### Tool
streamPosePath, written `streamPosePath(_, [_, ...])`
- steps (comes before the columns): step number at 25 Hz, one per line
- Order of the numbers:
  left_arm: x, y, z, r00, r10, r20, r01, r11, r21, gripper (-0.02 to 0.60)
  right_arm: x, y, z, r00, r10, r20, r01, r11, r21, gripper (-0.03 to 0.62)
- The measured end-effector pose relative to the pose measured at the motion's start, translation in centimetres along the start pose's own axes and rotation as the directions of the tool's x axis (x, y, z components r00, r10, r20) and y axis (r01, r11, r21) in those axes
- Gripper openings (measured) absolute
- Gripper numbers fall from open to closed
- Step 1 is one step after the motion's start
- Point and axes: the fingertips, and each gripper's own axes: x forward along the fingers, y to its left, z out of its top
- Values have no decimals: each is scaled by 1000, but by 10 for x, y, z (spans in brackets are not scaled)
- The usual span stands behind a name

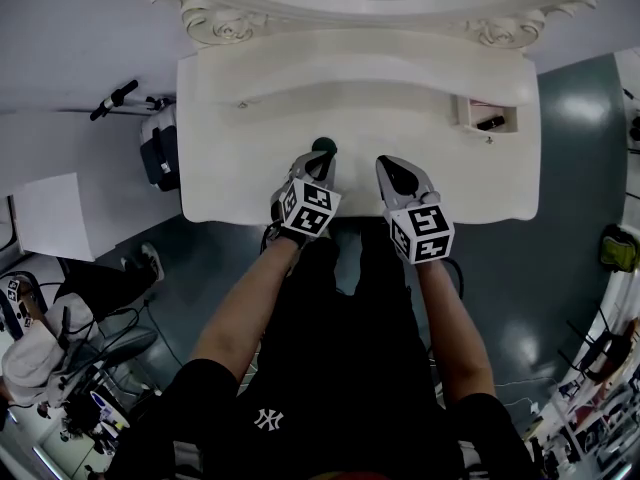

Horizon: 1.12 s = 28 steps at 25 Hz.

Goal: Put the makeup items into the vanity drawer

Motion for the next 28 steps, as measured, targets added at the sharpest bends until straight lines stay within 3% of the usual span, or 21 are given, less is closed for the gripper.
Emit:
streamPosePath(7, [-13, 3, 10, 999, -14, 37, 17, 997, -72, 0, -1, 0, 4, 1000, -5, 10, 5, 1000, 5, 26])
streamPosePath(17, [-39, -6, 52, 991, -34, 130, 48, 993, -109, 0, -10, -7, 14, 999, -22, 43, 22, 1000, 21, 26])
streamPosePath(28, [-31, -7, 24, 998, 23, 57, -21, 999, -44, 1, -15, -10, 9, 999, -13, 41, 12, 1000, 27, 26])
